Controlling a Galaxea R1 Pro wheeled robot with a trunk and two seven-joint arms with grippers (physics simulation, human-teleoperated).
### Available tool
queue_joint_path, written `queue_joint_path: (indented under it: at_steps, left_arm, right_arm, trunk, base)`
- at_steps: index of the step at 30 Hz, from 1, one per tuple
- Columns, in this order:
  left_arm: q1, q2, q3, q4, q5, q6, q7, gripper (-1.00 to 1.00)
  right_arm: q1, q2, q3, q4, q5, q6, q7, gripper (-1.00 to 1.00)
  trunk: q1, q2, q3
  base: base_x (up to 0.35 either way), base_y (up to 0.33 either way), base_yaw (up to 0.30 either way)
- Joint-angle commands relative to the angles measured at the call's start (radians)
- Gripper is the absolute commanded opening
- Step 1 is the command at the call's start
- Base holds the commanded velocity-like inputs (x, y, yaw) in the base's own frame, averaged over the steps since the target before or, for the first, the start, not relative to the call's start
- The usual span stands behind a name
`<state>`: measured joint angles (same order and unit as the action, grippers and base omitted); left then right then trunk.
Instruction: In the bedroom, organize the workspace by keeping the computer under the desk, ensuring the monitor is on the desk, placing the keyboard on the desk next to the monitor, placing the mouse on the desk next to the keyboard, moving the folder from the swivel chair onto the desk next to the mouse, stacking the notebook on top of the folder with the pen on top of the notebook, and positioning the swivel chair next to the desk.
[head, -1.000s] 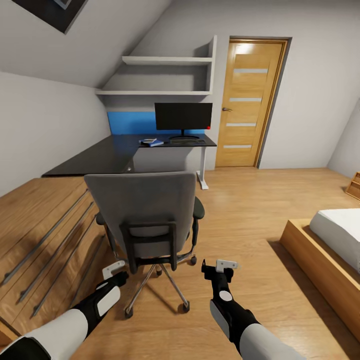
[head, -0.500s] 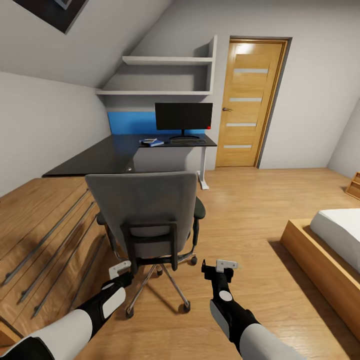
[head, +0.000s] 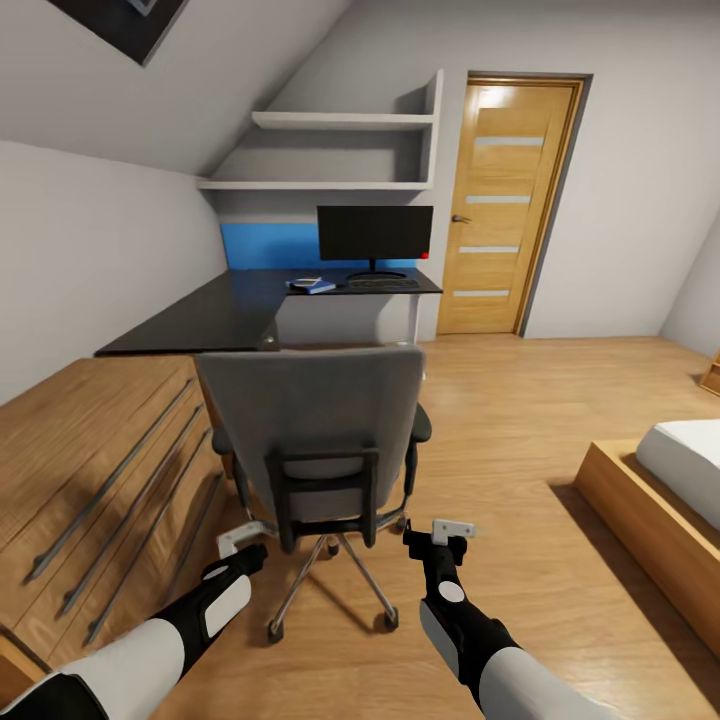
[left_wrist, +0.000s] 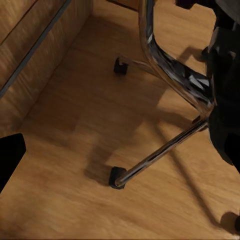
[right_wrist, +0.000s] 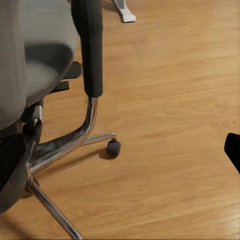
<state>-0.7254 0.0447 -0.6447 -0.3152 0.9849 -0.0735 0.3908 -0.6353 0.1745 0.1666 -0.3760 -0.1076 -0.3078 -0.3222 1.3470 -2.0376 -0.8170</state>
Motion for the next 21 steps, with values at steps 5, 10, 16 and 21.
queue_joint_path:
  at_steps: [5,10,16,21]
  left_arm:
    - [0.0,0.016,-0.007,-0.002,0.012,-0.005,0.006,1.0]
    - [0.0,0.018,-0.007,-0.002,0.012,-0.005,0.004,1.0]
    - [0.0,0.018,-0.007,-0.002,0.012,-0.004,0.003,1.0]
    - [0.0,0.017,-0.008,-0.002,0.012,-0.004,0.002,1.0]
  right_arm:
    - [-0.001,0.0,0.008,0.002,-0.011,-0.006,-0.006,1.0]
    - [-0.001,0.0,0.008,0.002,-0.011,-0.006,-0.007,1.0]
    - [-0.001,0.0,0.008,0.002,-0.011,-0.007,-0.006,1.0]
    - [-0.001,0.0,0.008,0.002,-0.011,-0.006,-0.006,1.0]
  trunk:
    - [0.0,0.0,-0.001]
    - [0.0,0.0,-0.001]
    - [0.0,0.0,-0.001]
    - [0.0,0.0,-0.001]
  base:
    - [0.095,0.142,0.0]
    - [0.233,0.183,0.0]
    - [0.151,0.097,0.0]
    - [0.213,0.013,0.0]
